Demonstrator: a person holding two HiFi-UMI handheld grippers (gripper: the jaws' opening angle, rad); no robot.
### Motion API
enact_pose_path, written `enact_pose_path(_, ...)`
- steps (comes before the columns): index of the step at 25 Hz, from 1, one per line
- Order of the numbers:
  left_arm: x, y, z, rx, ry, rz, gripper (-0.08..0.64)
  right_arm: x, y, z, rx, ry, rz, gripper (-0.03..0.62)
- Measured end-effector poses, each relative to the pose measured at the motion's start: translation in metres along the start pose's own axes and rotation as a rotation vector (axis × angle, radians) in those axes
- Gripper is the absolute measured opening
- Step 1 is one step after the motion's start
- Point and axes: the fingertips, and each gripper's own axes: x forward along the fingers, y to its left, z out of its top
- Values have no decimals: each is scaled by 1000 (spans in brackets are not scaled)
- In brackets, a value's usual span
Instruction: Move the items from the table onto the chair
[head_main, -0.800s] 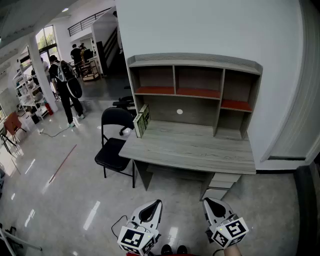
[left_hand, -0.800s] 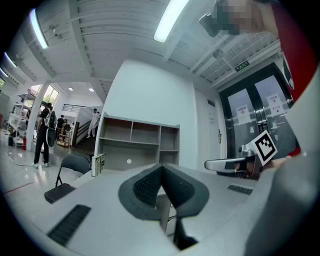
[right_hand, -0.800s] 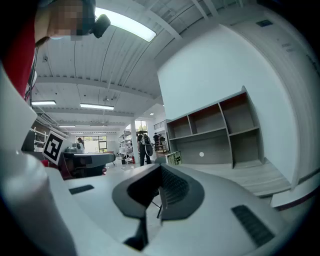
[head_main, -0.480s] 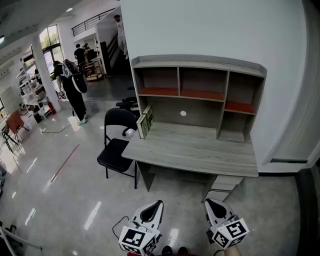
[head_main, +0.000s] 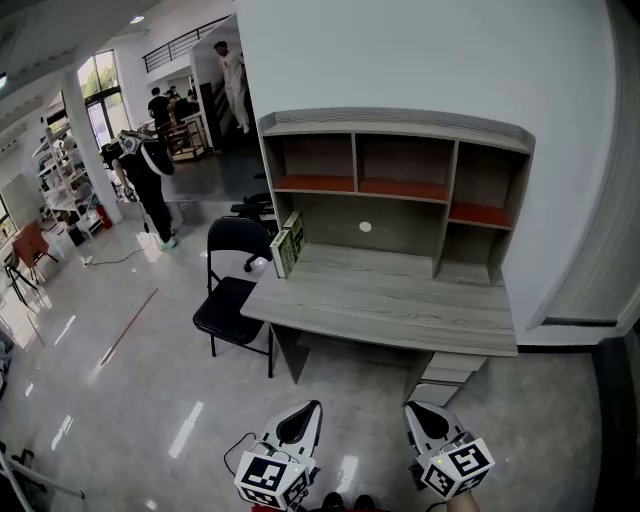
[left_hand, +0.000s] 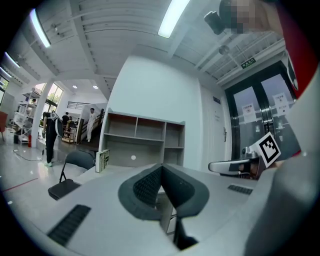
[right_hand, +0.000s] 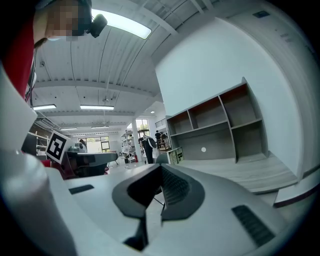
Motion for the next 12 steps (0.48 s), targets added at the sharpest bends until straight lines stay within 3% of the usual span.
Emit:
enact_pose_path(5, 7, 20, 4, 9, 11, 59, 8, 19, -7, 2, 2, 24, 1, 6)
enact_pose_path(12, 33, 85, 0, 15, 27, 136, 8, 91, -18, 4, 49, 29, 29, 6)
